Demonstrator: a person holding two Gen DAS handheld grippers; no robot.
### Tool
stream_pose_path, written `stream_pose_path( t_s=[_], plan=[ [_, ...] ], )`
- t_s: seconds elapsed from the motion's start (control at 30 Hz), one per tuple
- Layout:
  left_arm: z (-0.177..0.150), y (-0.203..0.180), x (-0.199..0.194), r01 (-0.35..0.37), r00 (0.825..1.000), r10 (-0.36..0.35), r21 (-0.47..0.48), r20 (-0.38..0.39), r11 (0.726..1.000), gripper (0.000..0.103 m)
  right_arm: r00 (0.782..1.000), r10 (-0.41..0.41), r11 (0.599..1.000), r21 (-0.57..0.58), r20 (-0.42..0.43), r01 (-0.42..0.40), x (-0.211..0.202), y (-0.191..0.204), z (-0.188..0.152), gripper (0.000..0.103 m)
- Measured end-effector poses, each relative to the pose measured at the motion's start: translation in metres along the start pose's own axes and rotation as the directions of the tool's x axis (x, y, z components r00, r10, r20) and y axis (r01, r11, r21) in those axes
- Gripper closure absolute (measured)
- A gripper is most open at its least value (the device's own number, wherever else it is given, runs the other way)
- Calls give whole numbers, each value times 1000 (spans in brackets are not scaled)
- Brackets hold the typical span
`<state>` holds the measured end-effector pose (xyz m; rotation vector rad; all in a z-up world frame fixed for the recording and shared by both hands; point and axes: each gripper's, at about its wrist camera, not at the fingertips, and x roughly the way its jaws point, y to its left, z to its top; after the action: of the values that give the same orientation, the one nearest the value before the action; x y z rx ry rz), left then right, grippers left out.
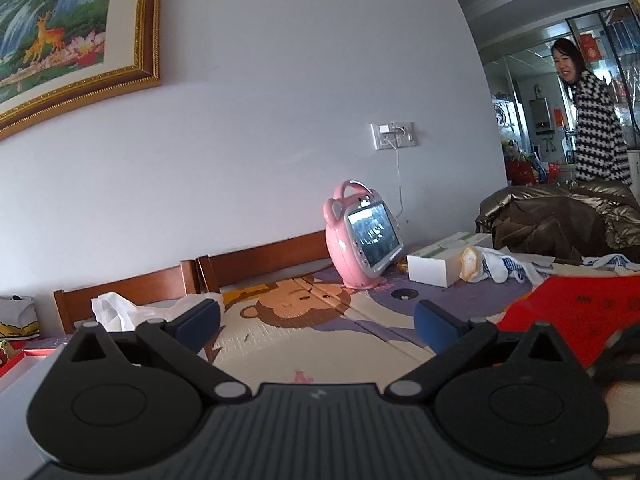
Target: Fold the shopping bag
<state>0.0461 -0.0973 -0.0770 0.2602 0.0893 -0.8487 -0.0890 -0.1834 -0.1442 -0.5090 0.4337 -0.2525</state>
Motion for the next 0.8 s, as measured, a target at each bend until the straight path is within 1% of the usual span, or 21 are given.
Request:
stream_pose_path(
  t_s=[0.03,0.1,0.2,0.3,0.37,0.43,0.5,0.57,0.6,0.63,0.67,0.73,0.8],
  plan=[
    [0,-1,0,-2,1000,2,4,-2,1000,1,999,21,1000,7,-36,-20,9,1,-4,90],
    [-1,-2,2,4,1000,-4,9,-9,1000,1,997,28,1000,5,-72,-28,18,3,-7,90],
    [-2,-5,3,16,1000,-16,21,-17,1000,1,998,34,998,48,-60,-31,19,-4,-3,90],
    [-4,-8,6,19,999,-18,37,-29,999,1,997,45,995,89,-68,-39,23,-10,-3,90],
    [-5,-9,7,24,999,-22,38,-39,999,1,994,66,991,122,-85,-56,25,-13,-6,90],
    [-5,-11,8,27,999,-25,40,-44,999,1,994,75,989,133,-74,-64,20,-15,-7,89],
    [-5,-12,8,38,998,-37,38,-43,999,1,991,120,979,174,-57,-108,8,-15,-9,89],
    [-5,-13,8,60,997,-59,27,-51,998,1,979,199,956,228,-38,-185,0,-17,-9,89],
    [-5,-14,8,78,995,-76,19,-59,997,1,976,216,949,241,-30,-203,-3,-18,-9,89],
    [-4,-14,8,98,993,-97,11,-65,995,1,961,275,919,292,-1,-263,-9,-21,-10,89],
    [-5,-15,8,113,992,-112,3,-66,994,1,950,312,893,333,25,-302,-13,-23,-10,89],
    [-5,-16,7,139,988,-140,-17,-65,990,1,935,352,863,372,42,-341,-17,-24,-10,89],
    [-4,-18,7,187,980,-190,-56,-59,981,1,932,359,858,378,43,-347,-17,-21,-9,88]
  ],
)
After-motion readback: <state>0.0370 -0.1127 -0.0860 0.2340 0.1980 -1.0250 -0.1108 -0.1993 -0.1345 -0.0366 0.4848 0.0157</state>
